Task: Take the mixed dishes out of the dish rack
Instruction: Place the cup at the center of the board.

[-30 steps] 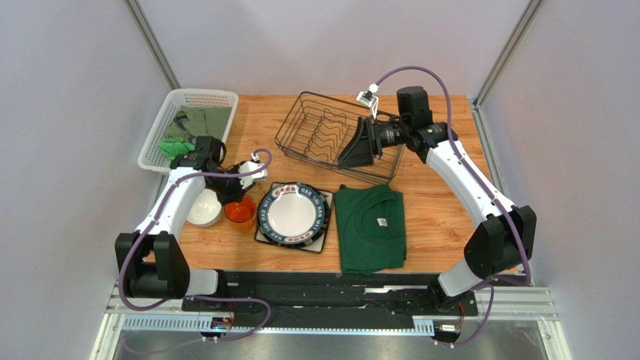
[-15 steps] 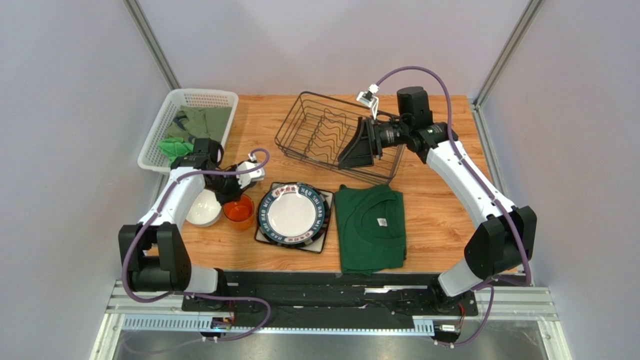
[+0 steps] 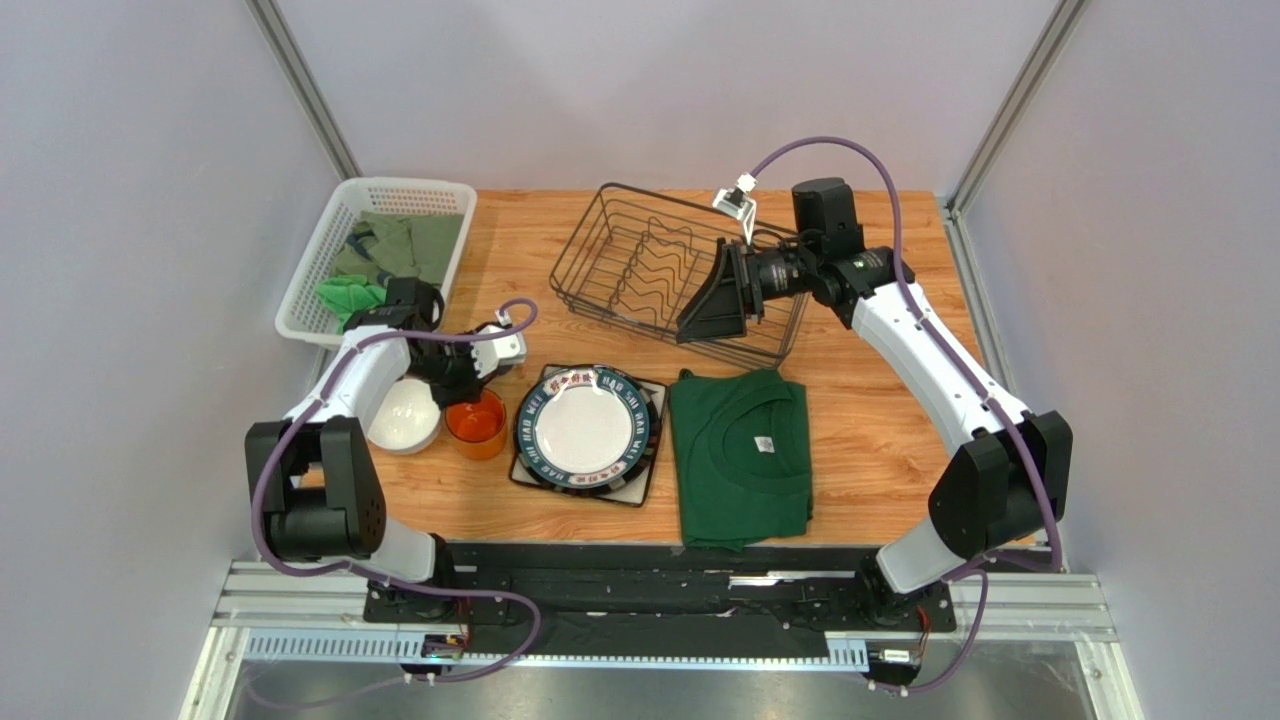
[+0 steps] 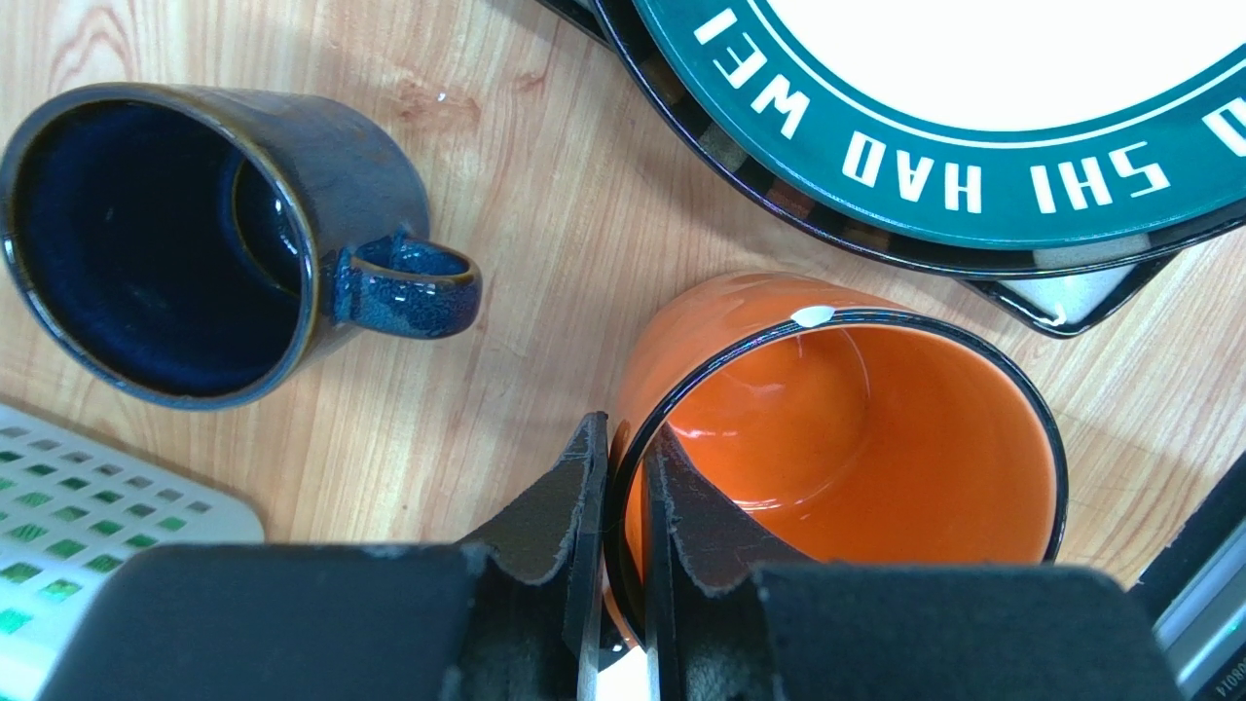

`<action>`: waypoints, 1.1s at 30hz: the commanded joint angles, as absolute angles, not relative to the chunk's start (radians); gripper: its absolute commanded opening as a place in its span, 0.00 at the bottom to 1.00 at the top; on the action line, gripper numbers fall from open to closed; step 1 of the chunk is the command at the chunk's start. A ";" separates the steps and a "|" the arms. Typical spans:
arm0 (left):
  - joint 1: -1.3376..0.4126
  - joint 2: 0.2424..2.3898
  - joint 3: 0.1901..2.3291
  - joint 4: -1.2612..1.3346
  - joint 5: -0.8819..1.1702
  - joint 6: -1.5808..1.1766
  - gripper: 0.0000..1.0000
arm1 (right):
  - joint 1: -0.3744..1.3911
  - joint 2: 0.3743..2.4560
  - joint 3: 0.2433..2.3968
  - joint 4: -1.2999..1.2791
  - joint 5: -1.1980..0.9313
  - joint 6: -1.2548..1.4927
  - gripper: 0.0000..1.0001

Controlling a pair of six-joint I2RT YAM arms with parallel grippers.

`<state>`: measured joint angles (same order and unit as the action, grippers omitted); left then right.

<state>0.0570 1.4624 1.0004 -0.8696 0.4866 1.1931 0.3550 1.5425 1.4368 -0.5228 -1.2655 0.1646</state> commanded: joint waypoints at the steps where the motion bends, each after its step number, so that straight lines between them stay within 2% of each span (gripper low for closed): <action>1: 0.071 1.470 1.042 -0.861 0.557 1.233 0.00 | 0.356 1.503 1.442 -0.523 -1.259 0.130 0.99; 16: 0.074 1.467 1.012 -0.835 0.554 1.209 0.00 | 0.356 1.508 1.457 -0.557 -1.239 0.100 0.99; 21: 0.074 1.463 1.019 -0.847 0.554 1.207 0.09 | 0.356 1.497 1.451 -0.555 -1.235 0.095 0.99; 33: 0.074 1.437 1.000 -0.870 0.552 1.209 0.22 | 0.357 1.473 1.437 -0.555 -1.224 0.090 0.99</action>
